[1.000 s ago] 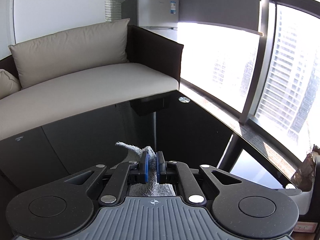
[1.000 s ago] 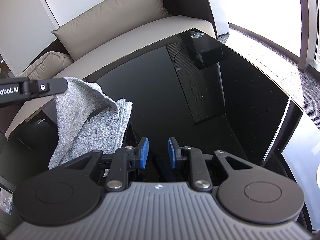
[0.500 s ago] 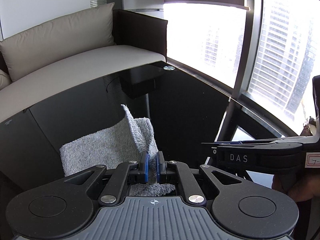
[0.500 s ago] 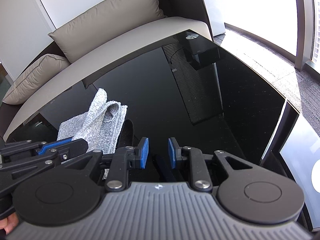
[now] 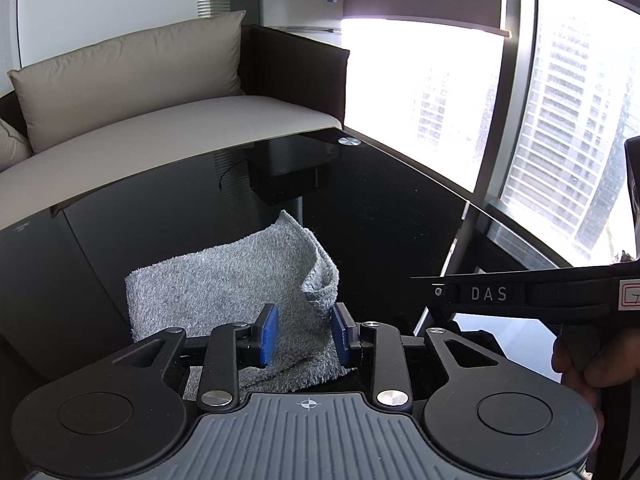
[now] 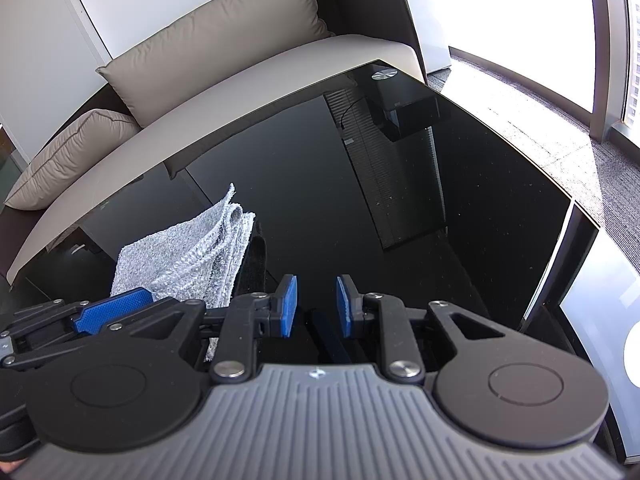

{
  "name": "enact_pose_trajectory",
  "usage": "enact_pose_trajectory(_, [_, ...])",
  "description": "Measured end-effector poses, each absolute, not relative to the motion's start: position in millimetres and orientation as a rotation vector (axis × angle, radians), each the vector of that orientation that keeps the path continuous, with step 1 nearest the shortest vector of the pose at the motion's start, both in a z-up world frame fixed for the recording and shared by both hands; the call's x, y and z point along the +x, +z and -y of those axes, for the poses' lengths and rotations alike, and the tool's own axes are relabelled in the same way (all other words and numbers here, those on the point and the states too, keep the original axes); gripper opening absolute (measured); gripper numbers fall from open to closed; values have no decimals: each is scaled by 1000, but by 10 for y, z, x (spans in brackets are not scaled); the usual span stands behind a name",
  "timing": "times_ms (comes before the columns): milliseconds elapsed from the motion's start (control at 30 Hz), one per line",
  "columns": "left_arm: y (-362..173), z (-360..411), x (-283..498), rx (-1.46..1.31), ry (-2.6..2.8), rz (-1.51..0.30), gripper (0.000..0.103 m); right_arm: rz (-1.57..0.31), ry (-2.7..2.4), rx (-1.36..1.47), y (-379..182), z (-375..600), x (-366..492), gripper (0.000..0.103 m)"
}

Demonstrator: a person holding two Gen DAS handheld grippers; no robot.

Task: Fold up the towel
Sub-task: 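Open the left tool, releasing its towel corner onto the stack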

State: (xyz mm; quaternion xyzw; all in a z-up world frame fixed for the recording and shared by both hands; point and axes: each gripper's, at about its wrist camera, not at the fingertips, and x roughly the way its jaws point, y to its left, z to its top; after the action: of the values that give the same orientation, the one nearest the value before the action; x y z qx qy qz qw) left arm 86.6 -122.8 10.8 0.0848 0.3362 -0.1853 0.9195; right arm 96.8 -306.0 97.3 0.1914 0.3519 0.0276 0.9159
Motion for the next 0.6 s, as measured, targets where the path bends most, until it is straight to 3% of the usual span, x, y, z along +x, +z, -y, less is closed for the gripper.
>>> enact_pose_trajectory(300, [75, 1005, 753, 179, -365, -680, 48, -712, 60, 410, 962, 3060, 976, 23])
enact_pose_trajectory(600, [-12, 628, 687, 129, -321, -694, 49, -649, 119, 416, 1032, 3006, 1090, 27])
